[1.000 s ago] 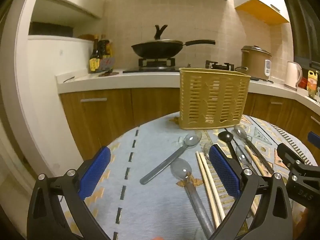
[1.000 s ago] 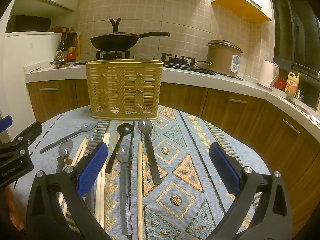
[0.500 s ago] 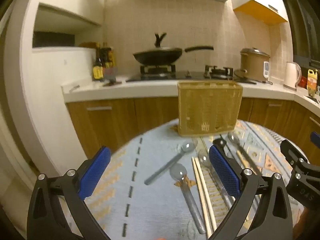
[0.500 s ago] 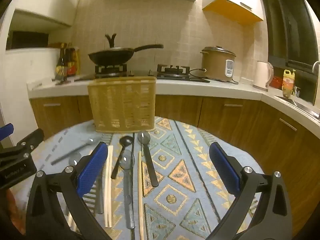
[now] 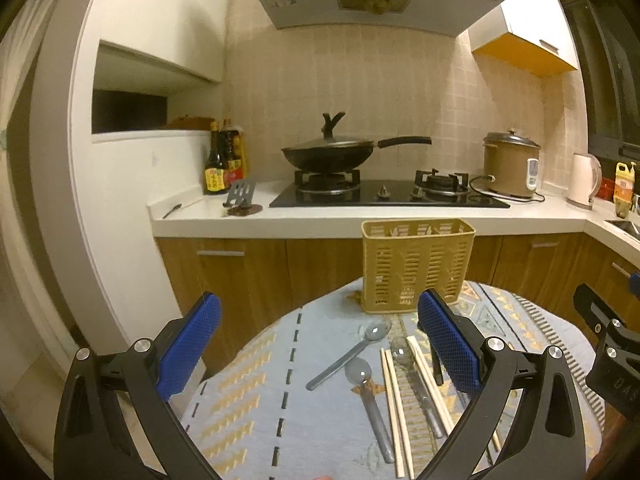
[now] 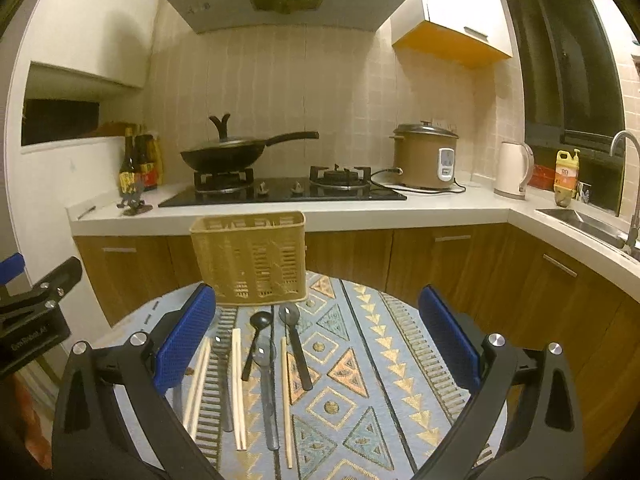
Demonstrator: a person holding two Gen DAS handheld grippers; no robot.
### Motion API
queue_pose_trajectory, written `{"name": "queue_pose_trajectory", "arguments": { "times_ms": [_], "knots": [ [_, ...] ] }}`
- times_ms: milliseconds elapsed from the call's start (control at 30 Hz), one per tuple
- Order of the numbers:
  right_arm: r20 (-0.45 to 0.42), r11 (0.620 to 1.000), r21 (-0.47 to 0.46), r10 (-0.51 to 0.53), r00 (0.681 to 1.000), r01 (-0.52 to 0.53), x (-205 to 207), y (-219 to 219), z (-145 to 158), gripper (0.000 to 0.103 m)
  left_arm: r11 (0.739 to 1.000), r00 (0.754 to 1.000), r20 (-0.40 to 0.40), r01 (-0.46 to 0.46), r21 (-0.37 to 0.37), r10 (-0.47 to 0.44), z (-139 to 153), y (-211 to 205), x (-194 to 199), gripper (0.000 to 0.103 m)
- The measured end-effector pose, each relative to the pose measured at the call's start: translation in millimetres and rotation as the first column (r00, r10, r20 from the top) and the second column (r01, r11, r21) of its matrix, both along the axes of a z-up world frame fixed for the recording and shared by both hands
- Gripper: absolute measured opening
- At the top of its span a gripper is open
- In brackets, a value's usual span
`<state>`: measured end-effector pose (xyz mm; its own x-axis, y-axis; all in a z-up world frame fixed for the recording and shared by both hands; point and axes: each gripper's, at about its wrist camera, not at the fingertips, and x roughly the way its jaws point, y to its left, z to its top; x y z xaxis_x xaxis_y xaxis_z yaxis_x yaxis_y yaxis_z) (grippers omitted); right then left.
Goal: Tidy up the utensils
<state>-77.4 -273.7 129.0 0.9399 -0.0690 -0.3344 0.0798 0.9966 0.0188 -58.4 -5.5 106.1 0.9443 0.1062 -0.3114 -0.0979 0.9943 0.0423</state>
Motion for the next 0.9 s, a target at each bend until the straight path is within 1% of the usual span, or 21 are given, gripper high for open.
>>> {"name": "queue_pose_trajectory", "arguments": {
  "times_ms": [233, 433, 567, 900],
  "knots": [
    [0.008, 1.000, 0.002, 0.008, 1.000, -0.008, -4, 8, 7, 0.097, 1.000, 1.000, 0.010, 0.004, 0.008, -0.004, 12, 0, -10, 0.096],
    [0.000, 0.999, 0.011, 0.032, 0.999, -0.032, -3, 13, 5, 0.097, 0.999, 0.999, 0.025, -0.040, -0.014, 0.040, 23, 20, -15, 0.096],
    [-0.010, 0.999, 0.011, 0.033, 0.999, -0.033, -2, 14, 2, 0.097, 0.999, 0.999, 0.016, -0.046, -0.023, 0.046, 19, 26, -15, 0.096],
    [-0.013, 1.000, 0.011, 0.010, 1.000, -0.010, 0, 10, 1, 0.097, 0.999, 1.000, -0.017, -0.024, -0.021, 0.024, 8, 19, -9, 0.096]
  ]
}}
